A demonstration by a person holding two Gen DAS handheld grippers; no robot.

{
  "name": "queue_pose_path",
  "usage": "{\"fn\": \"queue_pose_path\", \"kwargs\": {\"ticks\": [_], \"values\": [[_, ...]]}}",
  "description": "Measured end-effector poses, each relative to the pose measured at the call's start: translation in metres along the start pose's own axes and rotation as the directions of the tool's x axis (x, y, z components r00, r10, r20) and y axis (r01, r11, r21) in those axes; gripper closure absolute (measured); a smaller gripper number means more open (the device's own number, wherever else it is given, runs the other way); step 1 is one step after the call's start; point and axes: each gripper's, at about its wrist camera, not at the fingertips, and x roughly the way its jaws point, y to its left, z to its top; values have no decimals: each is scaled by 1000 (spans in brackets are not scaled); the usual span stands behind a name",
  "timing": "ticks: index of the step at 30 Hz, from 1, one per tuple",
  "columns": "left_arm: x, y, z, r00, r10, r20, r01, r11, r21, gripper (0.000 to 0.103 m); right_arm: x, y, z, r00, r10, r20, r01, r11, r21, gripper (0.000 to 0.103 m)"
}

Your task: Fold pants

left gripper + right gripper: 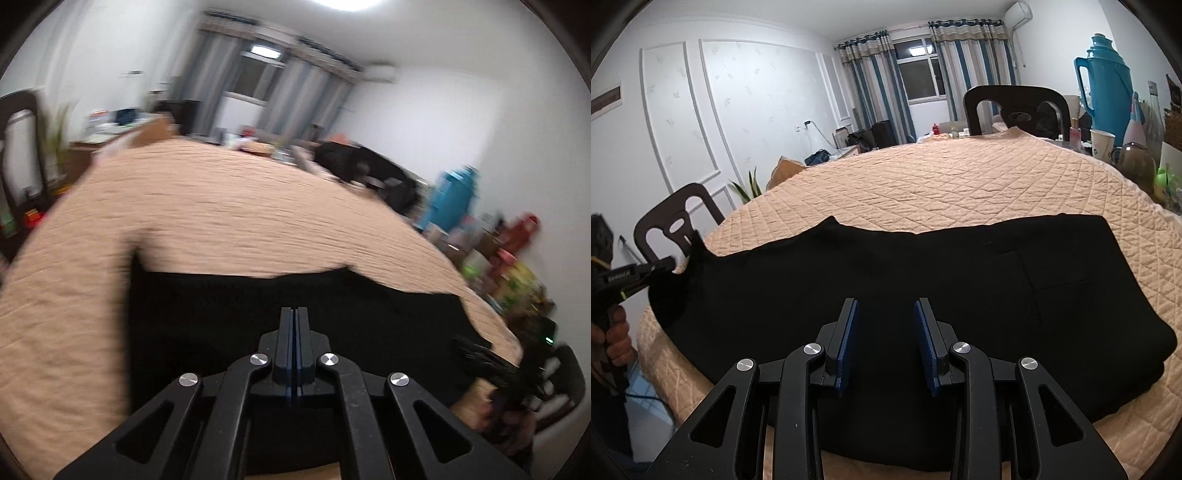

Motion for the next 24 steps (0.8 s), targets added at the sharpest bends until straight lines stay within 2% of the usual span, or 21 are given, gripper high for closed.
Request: {"fn": "queue_pose_path", "kwargs": {"ticks": [2,3,5,8,9,10,11,12,15,17,20,21,23,24], "values": [[17,-26,-5,997,-66,-33,67,997,41,101,0,1,0,1000,12,-4,-12,1000,4,71],[25,-34,-7,996,-68,-50,70,996,57,101,1,2,-1,1000,21,-7,-21,1000,7,71],[29,-40,-11,998,-30,-46,34,996,78,101,0,3,-1,1000,30,-9,-29,1000,4,71],[10,-17,-8,999,47,1,-47,997,67,99,-2,5,-2,999,40,-5,-40,999,-6,71],[0,-6,-7,995,102,21,-103,992,72,90,-2,6,-2,999,45,-5,-46,999,-8,71],[-8,5,-7,986,159,38,-162,984,73,67,-1,6,-2,999,49,-5,-49,999,-10,71],[-17,19,-7,973,224,58,-227,972,65,52,0,7,-3,999,51,-6,-52,999,-11,71],[-27,34,-7,958,278,75,-282,958,50,32,1,8,-3,998,57,-9,-57,998,-10,71],[-41,75,-14,894,444,64,-445,896,-4,30,6,12,-5,997,69,-19,-69,998,-9,71],[-36,95,-20,872,489,26,-489,872,-20,30,8,17,-6,997,75,-28,-76,997,-17,71],[-13,103,-30,863,502,-52,-503,865,6,30,10,24,-4,996,78,-36,-79,996,-42,71],[-12,97,-33,853,521,-26,-520,854,39,30,10,26,-3,996,78,-35,-80,996,-49,71],[-8,86,-33,853,522,-22,-518,850,97,30,9,29,-1,996,79,-32,-81,995,-56,71],[-7,85,-33,857,515,-26,-510,854,99,39,8,29,-1,996,82,-30,-84,995,-58,71]]}}
